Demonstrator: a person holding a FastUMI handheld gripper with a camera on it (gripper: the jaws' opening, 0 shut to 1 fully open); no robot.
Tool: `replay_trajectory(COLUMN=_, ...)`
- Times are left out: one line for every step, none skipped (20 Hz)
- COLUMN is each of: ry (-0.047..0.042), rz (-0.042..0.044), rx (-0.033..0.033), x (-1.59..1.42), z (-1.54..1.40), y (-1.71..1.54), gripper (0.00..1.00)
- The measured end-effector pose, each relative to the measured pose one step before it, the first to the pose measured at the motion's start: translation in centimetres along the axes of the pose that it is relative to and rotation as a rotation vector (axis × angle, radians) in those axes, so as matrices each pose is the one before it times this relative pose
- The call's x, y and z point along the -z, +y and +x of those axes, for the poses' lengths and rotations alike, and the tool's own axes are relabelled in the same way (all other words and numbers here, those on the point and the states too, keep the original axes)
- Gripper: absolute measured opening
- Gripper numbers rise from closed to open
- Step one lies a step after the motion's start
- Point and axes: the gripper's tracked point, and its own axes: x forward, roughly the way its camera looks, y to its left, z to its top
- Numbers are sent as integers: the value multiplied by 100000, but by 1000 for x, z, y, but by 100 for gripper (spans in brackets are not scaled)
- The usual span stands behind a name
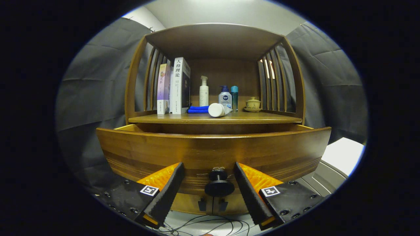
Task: Pull open the drawer, take out the items inside it, and place them on the countertop above the cabinet.
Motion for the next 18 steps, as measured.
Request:
replay_trajectory(ry=51, rz=58, rx=116, x=-5, z=400, y=58, gripper=97)
replay_trajectory(ry=162, rz=182, rx=127, x=-55, z=251, y=-19, gripper=98)
replay_trajectory(ry=118, rz=28, rx=125, x=-49, z=332, y=22, gripper=97)
replay_trajectory(ry=202, rz=45, rx=72, x=-76, z=302, y=41, gripper=97)
replay_trajectory(ry=320, rz=-228, rx=29, x=-43, z=388, y=-1, gripper=97)
replay_trajectory(ry=120, rz=-32, rx=18, x=-76, z=287, y=-44, gripper=97)
replay_trajectory(ry=248, rz=-60, rx=-39, x=-37, z=325, y=19, gripper=97)
replay_trajectory(ry=3, rz=75, rx=-28, x=-39, z=215, y=17, gripper=97)
replay_trajectory(ry=190, rz=98, rx=-79, x=-32, z=304, y=-10, gripper=97)
replay_trajectory(ry=84, rz=-107, rx=-70, x=-109, z=287, y=-13, gripper=97)
replay_trajectory(ry=145, rz=-137, rx=-17, x=16, z=252, y=3, gripper=97)
replay_trajectory(ry=154, rz=-181, rx=-17, x=-91, z=234, y=-42, gripper=97)
replay_trajectory(ry=119, rz=110, rx=-39, x=4, z=263, y=12, gripper=97)
replay_trajectory(ry=175, rz=158, rx=-46, x=-56, z=213, y=-18, gripper=97)
replay_trajectory(ry=83, rz=209, rx=-19, x=-67, z=232, y=30, gripper=97)
replay_trajectory(ry=88, rz=265, rx=-11, x=-27, z=210, y=9, gripper=97)
replay_trajectory(ry=-30, rz=156, rx=-32, x=-323, z=61, y=72, gripper=97)
replay_trajectory(ry=40, rz=154, rx=-86, x=-20, z=236, y=-10, gripper=98)
